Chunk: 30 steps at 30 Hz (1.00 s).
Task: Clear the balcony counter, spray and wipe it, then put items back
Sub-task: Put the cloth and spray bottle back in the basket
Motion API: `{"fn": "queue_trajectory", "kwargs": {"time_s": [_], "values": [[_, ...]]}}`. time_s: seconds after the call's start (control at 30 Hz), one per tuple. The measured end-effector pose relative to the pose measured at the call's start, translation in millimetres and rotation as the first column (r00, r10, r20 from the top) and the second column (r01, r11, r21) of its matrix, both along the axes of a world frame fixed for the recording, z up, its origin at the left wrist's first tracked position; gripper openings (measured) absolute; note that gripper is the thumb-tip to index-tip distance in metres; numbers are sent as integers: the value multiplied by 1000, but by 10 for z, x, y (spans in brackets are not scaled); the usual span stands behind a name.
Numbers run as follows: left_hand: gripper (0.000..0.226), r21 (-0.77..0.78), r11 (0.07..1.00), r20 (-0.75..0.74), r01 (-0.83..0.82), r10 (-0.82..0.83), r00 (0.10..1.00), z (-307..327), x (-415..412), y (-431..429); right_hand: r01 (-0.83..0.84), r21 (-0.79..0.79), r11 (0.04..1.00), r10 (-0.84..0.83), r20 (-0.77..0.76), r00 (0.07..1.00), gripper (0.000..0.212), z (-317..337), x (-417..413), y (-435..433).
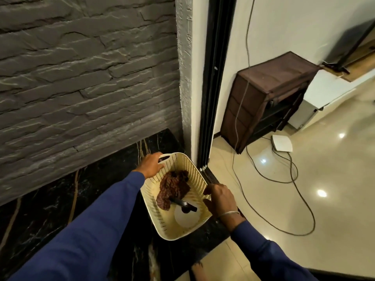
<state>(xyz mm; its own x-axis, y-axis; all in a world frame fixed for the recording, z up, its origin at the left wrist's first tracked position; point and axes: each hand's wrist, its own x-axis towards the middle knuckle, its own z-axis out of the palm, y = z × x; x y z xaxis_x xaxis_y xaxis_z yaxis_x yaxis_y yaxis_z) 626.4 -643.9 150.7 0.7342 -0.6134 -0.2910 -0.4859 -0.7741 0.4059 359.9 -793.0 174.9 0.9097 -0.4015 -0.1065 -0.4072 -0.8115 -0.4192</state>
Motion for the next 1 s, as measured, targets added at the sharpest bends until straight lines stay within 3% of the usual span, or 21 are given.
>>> {"fn": "queue_trajectory", "kwargs": {"time_s": [0.1,0.17,0.23,0.33,0.37,0.43,0.5,0.57,0.63,0.8,0.93,1.0], "values": [[20,16,1000,32,-12,11,999,-28,41,-77,215,4,977,-215,-27,976,31,-95,-247,152],[24,36,999,15,-31,30,999,-21,59,-109,414,183,891,-419,-17,908,48,-143,-385,292],[30,45,999,0,-28,28,1000,-2,82,-134,621,441,648,-626,-155,764,63,-157,-448,445],[35,60,998,-17,-15,16,1000,24,86,-139,678,721,143,-653,-446,613,67,-240,-431,733],[35,65,998,-11,-16,17,1000,28,74,-133,661,744,97,-642,-461,613,68,-348,-428,822],[35,65,997,7,-33,33,999,41,47,-94,675,701,229,-643,-412,646,75,-568,-390,926],[35,54,996,9,-71,70,997,66,28,-7,700,613,366,-658,-361,660,48,-535,-350,928],[35,42,991,-14,-123,124,992,110,23,149,694,576,432,-674,-305,672,23,-329,-275,895],[34,26,982,-38,-188,189,981,159,27,361,668,571,477,-662,-266,701,14,-205,-225,816],[33,-82,902,-58,-424,420,906,385,-50,1129,515,579,633,-530,-162,833,12,55,101,705],[33,-81,797,-39,-599,598,801,629,-271,2035,316,557,768,-339,-65,939,21,372,586,900],[33,-60,751,-46,-657,656,754,711,-419,2316,246,574,781,-272,-41,961,20,532,771,959]]}}
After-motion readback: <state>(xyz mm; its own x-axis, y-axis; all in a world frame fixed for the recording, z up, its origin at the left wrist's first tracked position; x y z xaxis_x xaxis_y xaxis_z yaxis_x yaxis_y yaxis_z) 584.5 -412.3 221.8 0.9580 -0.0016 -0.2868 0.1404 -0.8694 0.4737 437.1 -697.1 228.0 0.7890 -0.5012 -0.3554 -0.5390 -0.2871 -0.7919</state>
